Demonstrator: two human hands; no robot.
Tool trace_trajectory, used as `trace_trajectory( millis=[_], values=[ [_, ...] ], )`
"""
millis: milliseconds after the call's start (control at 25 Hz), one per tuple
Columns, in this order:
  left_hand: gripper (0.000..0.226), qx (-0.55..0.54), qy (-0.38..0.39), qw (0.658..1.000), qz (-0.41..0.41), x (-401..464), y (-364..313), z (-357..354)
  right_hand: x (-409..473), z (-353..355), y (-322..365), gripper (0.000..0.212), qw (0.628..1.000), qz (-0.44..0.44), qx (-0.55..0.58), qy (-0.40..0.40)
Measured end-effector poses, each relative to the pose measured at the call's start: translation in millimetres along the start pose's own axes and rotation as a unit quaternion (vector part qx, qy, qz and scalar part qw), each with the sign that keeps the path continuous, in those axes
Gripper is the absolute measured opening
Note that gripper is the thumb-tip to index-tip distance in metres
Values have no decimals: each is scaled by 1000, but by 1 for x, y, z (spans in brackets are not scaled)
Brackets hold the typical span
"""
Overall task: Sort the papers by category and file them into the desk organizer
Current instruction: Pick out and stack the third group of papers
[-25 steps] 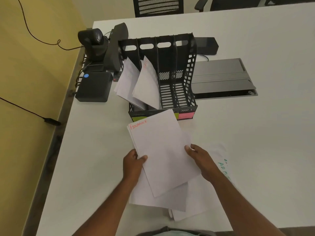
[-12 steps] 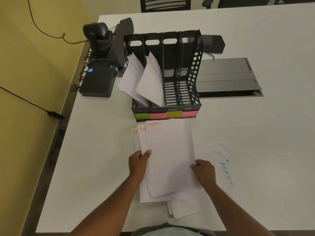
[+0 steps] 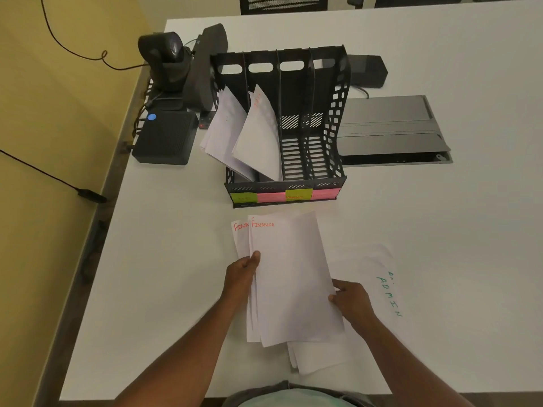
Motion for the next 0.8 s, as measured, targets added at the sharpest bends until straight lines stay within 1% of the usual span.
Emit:
trace_trajectory(
  millis=[80,120,200,320,400,440,480,560,600,680,720,800],
  values=[
    [14,20,-8,1000,-18,-2,-4,-2,3,-2,7,52,1000,7,-1,3],
    [11,23,-15,999,-20,-4,-5,-1,4,-2,9,52,1000,13,-5,1],
    [14,22,-30,999,-17,-4,-5,3,7,1,15,44,999,38,-1,-19],
    [10,10,-17,1000,-17,-4,-3,4,13,8,29,22,994,74,64,-52],
    [21,0,-13,1000,-9,-4,-1,4,21,10,39,12,990,91,96,-57],
    [24,-4,-14,1000,-5,-5,0,5,25,12,42,7,989,98,91,-58],
    [21,-5,-18,1000,-7,-5,0,6,28,15,42,5,990,102,74,-60],
    [8,3,-25,1000,-16,-4,-3,10,32,22,34,9,992,99,30,-71],
    [8,5,-22,1000,-17,-3,-4,11,31,25,27,17,992,95,25,-76],
    [4,9,-16,1000,-20,-1,-5,13,27,26,15,38,991,89,65,-76],
    [4,7,-13,1000,-23,0,-5,13,25,24,10,43,989,83,95,-72],
    [16,-13,9,1000,-24,-1,-4,9,21,15,7,41,984,78,147,-59]
  ],
)
Point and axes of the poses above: each hand's wrist, its own x-axis towards the middle knuckle, its own z-axis out of the back of the hand, y = z × x, the point moved 10 cm from there along x, towards the middle knuckle, and after that the axes turned 14 degrees about z, right-handed, at the moved point
